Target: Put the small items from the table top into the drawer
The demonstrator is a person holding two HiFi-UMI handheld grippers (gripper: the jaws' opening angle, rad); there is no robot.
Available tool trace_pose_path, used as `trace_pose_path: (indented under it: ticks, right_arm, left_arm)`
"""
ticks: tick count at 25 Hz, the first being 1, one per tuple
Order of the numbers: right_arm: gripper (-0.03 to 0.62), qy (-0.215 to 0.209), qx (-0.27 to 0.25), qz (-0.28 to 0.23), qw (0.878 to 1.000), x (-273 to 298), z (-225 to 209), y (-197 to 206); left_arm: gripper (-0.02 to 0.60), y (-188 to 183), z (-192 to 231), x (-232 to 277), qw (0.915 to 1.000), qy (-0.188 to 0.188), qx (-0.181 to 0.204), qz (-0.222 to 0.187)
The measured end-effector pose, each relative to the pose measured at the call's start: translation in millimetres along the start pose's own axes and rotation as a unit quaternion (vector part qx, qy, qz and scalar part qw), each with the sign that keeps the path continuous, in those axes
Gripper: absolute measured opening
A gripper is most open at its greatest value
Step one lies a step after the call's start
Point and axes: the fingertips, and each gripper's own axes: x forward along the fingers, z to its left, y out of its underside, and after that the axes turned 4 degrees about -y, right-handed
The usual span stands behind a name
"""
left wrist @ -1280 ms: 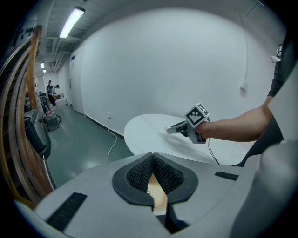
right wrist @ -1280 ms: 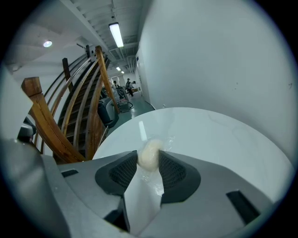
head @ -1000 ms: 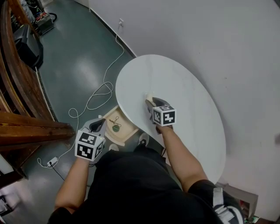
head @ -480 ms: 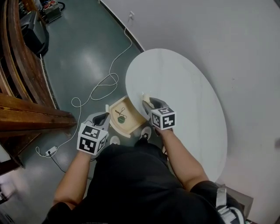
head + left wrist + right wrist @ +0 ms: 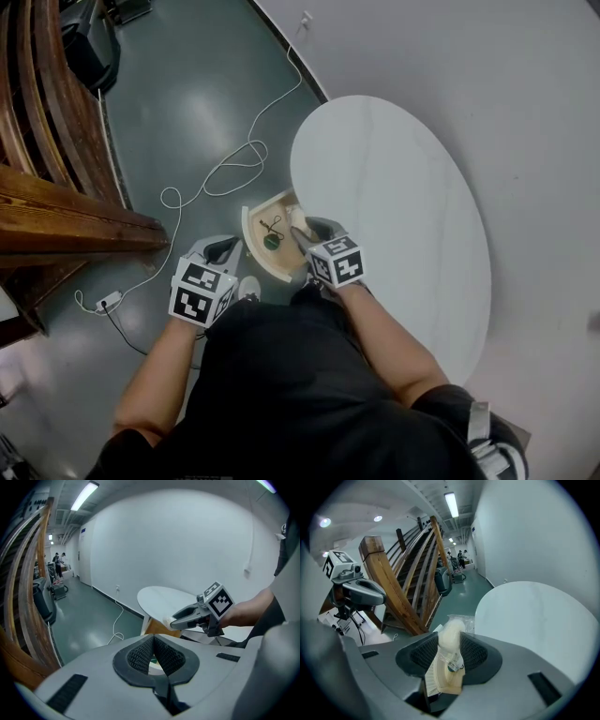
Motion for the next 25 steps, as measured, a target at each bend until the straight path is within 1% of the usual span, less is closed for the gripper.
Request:
trace_pose_path:
  ticks: [5, 11, 18, 22, 25]
  right_arm:
    - [0.149, -0.023, -0.042, 0.049, 0.998, 25, 18, 24]
    - [0.149, -0.041, -0.061, 0.122, 0.99, 57, 20, 69]
    - [0.153, -0.059, -0.057, 0.197, 0.977, 84, 14, 129]
    - [0.153, -0.062, -0.058, 0.217, 0.972, 92, 12, 148]
    - [0.158, -0.057, -0.042, 0.234, 0.97, 94, 10, 157]
  left_arm:
    - [0.015, 11, 3, -3, 0.9999, -0.002, -0.013, 0.004]
    - [0.015, 21, 9, -5, 0.9996, -0.009, -0.025, 0.012]
    - [0.015, 31, 12, -8, 0.9989, -0.018, -0.039, 0.02]
    - [0.015, 35, 12, -8, 0.9985, -0.021, -0.044, 0.025]
    - [0.015, 38, 10, -7, 0.9984, -0.02, -0.045, 0.027]
